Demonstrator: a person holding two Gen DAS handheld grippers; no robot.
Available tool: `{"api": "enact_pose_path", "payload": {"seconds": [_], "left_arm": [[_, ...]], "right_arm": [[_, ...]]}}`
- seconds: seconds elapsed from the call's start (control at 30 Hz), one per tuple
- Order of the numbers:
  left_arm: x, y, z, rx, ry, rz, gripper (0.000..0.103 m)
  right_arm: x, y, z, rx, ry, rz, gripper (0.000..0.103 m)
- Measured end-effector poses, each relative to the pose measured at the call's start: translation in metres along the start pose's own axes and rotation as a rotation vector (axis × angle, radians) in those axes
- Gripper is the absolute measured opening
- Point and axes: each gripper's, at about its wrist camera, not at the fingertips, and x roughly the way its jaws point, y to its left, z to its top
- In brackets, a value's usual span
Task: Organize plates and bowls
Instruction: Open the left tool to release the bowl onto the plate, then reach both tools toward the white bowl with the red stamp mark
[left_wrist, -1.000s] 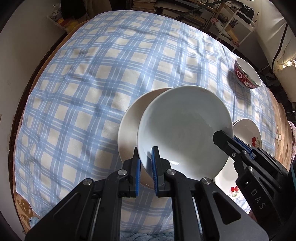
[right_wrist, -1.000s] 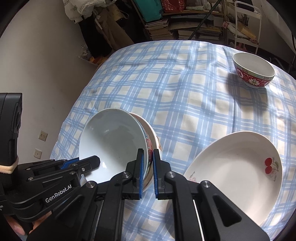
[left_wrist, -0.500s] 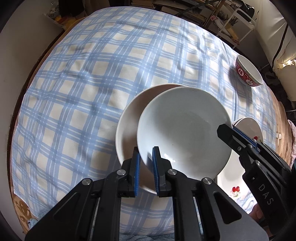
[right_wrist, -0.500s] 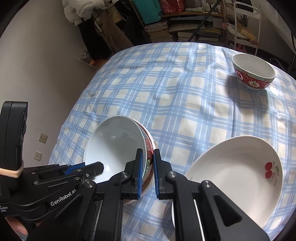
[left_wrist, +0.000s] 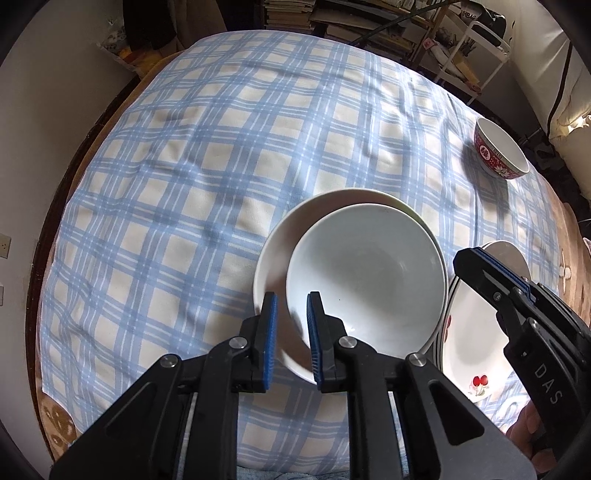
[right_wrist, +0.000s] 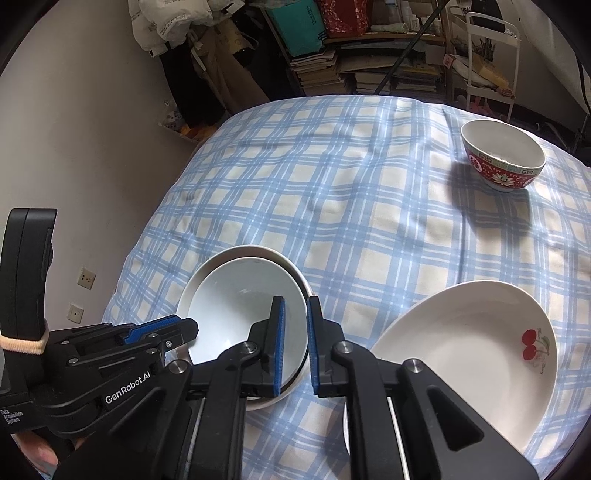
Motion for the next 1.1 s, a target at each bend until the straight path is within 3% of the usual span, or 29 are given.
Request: {"api": "enact_pose_path", "payload": {"seconds": [0.17,0.23,0.3,0.4,0.47,0.53,0.63,0.7,0.87,1.0,1.1], "left_arm": [[-0.008,-0.009,0.006,0.032,-0.011,0.017,0.020],[-0.011,-0.014,0.010,0.041,-0.018,0.021,0.022],[-0.014,-0.018,0.014,0.040,-0.020,0.007,0.027],[-0.019,-0.023,0.022,0.038,-0.032,-0.003,0.034],[-0.024,-0.029,0.028,0.051,-0.051,0.011,0.046],[-0.030,-0.034,0.034,0.069,-0.075,0.024,0.055],[-0.036,-0.043,0.046,0.095,-0.091,0.033,0.074],[-0.039,-0.047,0.055,0.098,-0.098,0.029,0.078],[-0.046,-0.055,0.080,0.072,-0.122,0.014,0.083],[-0.046,-0.071,0.100,0.092,-0.113,-0.005,0.083],[-0.046,-0.088,0.113,0.125,-0.141,0.020,0.083]], "right_arm": [[-0.012,-0.004,0.005,-0.005,-0.028,-0.058,0.018],[-0.017,-0.009,0.007,0.007,-0.040,-0.082,0.038],[-0.024,-0.015,0.009,0.019,-0.065,-0.106,0.049],[-0.031,-0.023,0.014,0.027,-0.084,-0.138,0.054],[-0.034,-0.029,0.018,0.034,-0.084,-0.147,0.059],[-0.038,-0.035,0.022,0.048,-0.096,-0.152,0.076],[-0.045,-0.043,0.028,0.061,-0.127,-0.176,0.089],[-0.049,-0.049,0.033,0.065,-0.141,-0.199,0.095],[-0.060,-0.068,0.050,0.074,-0.170,-0.247,0.101],[-0.064,-0.086,0.065,0.081,-0.175,-0.273,0.101],[-0.067,-0.102,0.076,0.092,-0.179,-0.290,0.101]]}}
